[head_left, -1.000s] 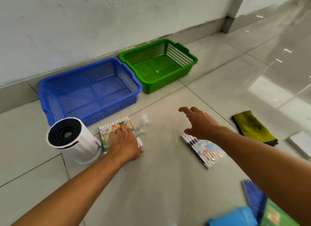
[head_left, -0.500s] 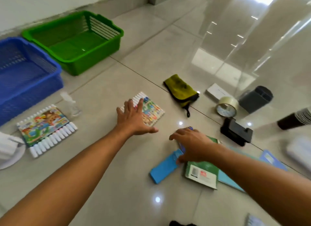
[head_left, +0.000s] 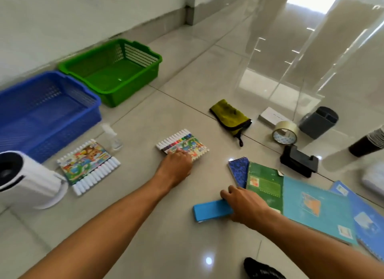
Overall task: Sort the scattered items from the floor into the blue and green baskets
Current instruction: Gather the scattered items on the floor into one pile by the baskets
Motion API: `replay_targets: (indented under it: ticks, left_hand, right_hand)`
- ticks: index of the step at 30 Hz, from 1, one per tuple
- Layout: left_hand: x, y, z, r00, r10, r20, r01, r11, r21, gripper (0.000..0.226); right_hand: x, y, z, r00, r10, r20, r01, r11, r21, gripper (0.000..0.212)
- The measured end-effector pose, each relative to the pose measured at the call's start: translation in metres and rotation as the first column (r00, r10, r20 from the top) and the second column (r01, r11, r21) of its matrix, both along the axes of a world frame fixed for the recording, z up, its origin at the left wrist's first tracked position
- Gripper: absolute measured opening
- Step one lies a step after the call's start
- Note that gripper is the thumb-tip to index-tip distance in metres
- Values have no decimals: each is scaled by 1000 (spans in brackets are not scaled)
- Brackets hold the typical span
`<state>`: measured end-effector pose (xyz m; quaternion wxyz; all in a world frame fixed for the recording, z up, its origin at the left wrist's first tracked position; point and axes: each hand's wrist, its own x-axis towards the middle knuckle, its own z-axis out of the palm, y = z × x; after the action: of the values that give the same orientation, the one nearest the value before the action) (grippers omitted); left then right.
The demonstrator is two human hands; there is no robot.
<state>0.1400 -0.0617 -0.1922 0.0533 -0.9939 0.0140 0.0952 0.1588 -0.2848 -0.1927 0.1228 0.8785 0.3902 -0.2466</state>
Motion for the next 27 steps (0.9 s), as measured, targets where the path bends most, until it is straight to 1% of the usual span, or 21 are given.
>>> replay_targets:
  ticks: [2, 3, 5, 6, 8, 10, 12, 15, 17, 18, 19, 21, 22, 23, 24, 25, 27]
  left_hand:
    - [-27, 21, 8, 987, -120, 103, 102, 981, 166, 19]
    - [-42, 34, 9, 981, -145, 132, 119, 974, 191, 19]
    - [-69, 58, 10, 963, -172, 208, 124, 966, 226, 39]
    - [-84, 72, 15, 957, -170, 236, 108, 961, 253, 43]
    - [-113, 95, 19, 958, -136, 251, 56, 952, 302, 36]
    - [-142, 112, 18, 965, -124, 229, 39, 938, 344, 32]
    - [-167, 123, 16, 972, -103, 212, 5, 907, 421, 30]
    - [-182, 133, 24, 981, -21, 195, -75, 879, 471, 27]
    - [-179, 133, 30, 983, 82, 165, -145, 897, 418, 22]
    - [-177, 132, 27, 980, 153, 130, -192, 905, 380, 29]
    - [-174, 131, 21, 962, 240, 127, -269, 904, 331, 39]
    - [-170, 130, 1, 889, 455, 61, -457, 867, 200, 60]
    - [-167, 128, -1, 854, 520, -27, -508, 843, 178, 69]
    - [-164, 125, 0, 832, 547, -94, -527, 832, 172, 74]
    - [-160, 123, 1, 831, 543, -124, -522, 836, 168, 77]
    - [-156, 122, 3, 844, 521, -127, -501, 851, 158, 77]
    - [-147, 118, 6, 895, 438, -84, -426, 895, 130, 74]
  right_hand:
    - [1, 11, 3, 1000, -19, -2, 19, 1000, -7, 45]
    - [1, 19, 5, 1000, -20, 6, 20, 1000, -7, 44]
    - [2, 36, 11, 1000, -27, 14, 27, 1000, 10, 43]
    - [1, 47, 14, 1000, -23, 11, 22, 999, 23, 43]
    - [-3, 70, 20, 1000, 6, 17, -6, 999, 48, 43]
    - [-7, 93, 23, 999, 28, 23, -29, 997, 71, 42]
    - [-15, 116, 23, 999, 38, 12, -38, 996, 78, 41]
    - [-31, 148, 22, 999, 45, 19, -46, 995, 88, 39]
    - [-44, 164, 20, 1000, 24, 16, -25, 993, 113, 39]
    - [-49, 169, 19, 1000, 4, 12, -5, 991, 131, 39]
    - [-54, 172, 17, 1000, -19, 7, 17, 988, 153, 38]
    - [-60, 174, 11, 998, -64, -21, 66, 976, 206, 36]
    - [-61, 173, 8, 995, -84, -45, 92, 966, 242, 36]
    - [-62, 170, 5, 991, -103, -85, 123, 953, 278, 38]
    - [-61, 167, 3, 984, -117, -131, 153, 938, 312, 42]
    - [-60, 163, 2, 978, -122, -172, 175, 924, 341, 47]
    - [-56, 151, 2, 967, -135, -216, 208, 909, 361, 55]
